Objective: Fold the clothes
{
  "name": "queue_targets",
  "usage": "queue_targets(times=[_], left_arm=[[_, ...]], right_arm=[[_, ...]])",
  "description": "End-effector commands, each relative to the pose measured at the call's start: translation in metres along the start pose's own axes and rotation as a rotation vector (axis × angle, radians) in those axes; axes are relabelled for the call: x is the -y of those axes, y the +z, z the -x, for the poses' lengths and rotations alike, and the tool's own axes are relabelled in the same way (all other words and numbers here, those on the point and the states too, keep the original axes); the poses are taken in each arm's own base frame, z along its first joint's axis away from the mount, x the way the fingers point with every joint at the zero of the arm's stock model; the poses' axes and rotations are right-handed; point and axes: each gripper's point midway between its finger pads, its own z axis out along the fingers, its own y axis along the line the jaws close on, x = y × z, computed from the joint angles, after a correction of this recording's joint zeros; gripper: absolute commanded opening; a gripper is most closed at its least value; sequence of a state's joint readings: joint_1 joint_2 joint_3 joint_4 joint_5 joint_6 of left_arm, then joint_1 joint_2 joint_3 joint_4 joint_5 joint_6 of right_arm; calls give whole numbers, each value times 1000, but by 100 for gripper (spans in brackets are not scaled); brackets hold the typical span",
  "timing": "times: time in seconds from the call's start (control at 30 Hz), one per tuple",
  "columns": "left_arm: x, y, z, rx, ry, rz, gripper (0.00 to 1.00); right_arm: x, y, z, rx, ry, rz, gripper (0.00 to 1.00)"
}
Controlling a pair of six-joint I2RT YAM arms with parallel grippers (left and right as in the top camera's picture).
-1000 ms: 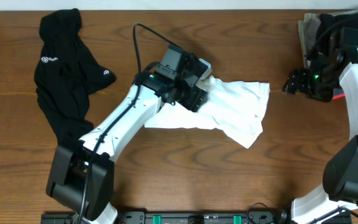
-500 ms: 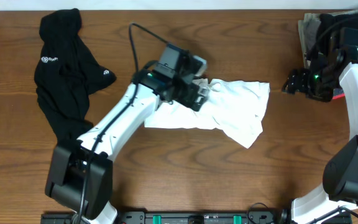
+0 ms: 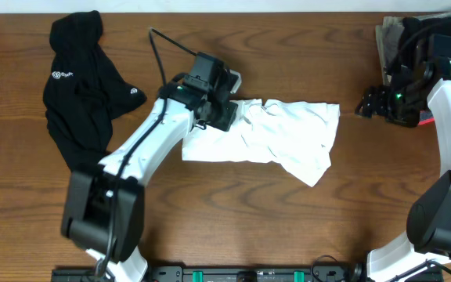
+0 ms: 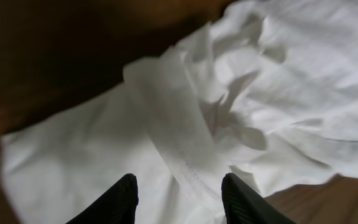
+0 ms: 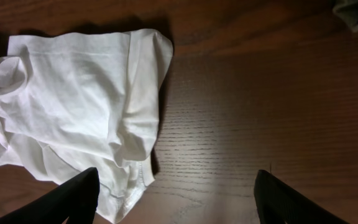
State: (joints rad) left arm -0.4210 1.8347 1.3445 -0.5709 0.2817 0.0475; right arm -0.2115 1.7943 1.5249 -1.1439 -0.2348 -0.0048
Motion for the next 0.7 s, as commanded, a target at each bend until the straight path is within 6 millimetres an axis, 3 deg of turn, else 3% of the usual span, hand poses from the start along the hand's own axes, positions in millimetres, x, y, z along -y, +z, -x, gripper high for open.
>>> queue_targets(times=[0.0,0.2,0.4,0.53,0.67], left_arm=[[-5,22,-12,-56,-29,4,46],[-7,33,-12,-58,-74,2,46],[14,32,-7,-44,-72,-116,39],[25,35,-11,-60,-65,-140,31],[33,44,-18,-90,-52,-148,30]], right_arm=[[-10,-6,3,21,-34,5,78],[-10,-6,3,22,-35,5,78],[-10,-6,3,23,-36,5,78],[-10,-6,3,22,-36,5,78],[-10,-6,3,22,-36,5,78]])
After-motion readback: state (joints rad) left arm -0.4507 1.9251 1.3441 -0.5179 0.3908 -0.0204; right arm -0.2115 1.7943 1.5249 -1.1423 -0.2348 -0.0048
